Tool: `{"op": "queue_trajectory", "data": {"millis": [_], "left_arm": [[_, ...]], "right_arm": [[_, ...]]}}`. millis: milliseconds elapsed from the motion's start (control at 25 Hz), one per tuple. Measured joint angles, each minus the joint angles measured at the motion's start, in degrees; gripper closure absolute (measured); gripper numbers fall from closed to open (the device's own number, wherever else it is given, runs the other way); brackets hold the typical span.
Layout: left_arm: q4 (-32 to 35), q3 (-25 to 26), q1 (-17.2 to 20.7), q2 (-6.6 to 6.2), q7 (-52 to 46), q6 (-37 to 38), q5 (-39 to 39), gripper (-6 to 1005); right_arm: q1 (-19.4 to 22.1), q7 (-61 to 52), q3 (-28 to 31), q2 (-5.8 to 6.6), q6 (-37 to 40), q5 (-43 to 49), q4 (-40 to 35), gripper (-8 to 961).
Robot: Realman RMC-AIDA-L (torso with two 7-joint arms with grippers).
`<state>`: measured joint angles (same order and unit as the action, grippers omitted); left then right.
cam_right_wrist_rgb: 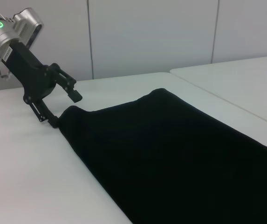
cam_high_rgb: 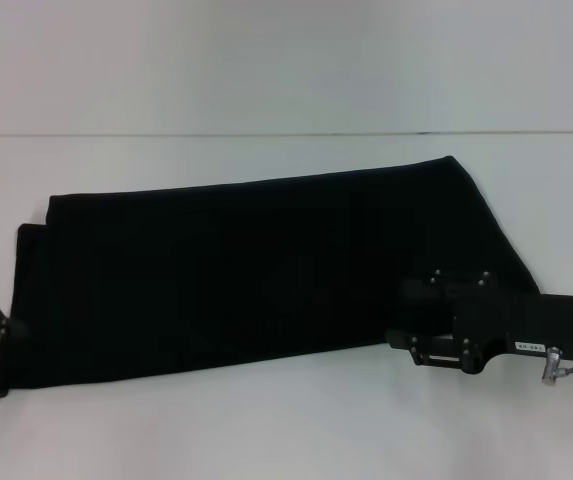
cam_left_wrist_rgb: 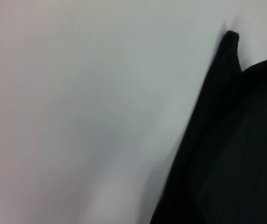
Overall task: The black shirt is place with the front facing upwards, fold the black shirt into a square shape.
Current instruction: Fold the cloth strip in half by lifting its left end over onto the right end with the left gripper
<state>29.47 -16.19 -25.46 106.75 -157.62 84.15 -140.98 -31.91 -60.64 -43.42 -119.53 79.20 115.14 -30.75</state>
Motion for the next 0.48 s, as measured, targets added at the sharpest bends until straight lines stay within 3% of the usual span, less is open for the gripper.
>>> {"op": "queue_trajectory", "data": {"millis": [480], "left_arm": [[-0.02,-0.5,-2.99,0.44,0.18,-1.69,0.0,126]], "right_arm": [[0.01,-0.3,0.0,0.0,0.08,0.0,-0.1,239]]}}
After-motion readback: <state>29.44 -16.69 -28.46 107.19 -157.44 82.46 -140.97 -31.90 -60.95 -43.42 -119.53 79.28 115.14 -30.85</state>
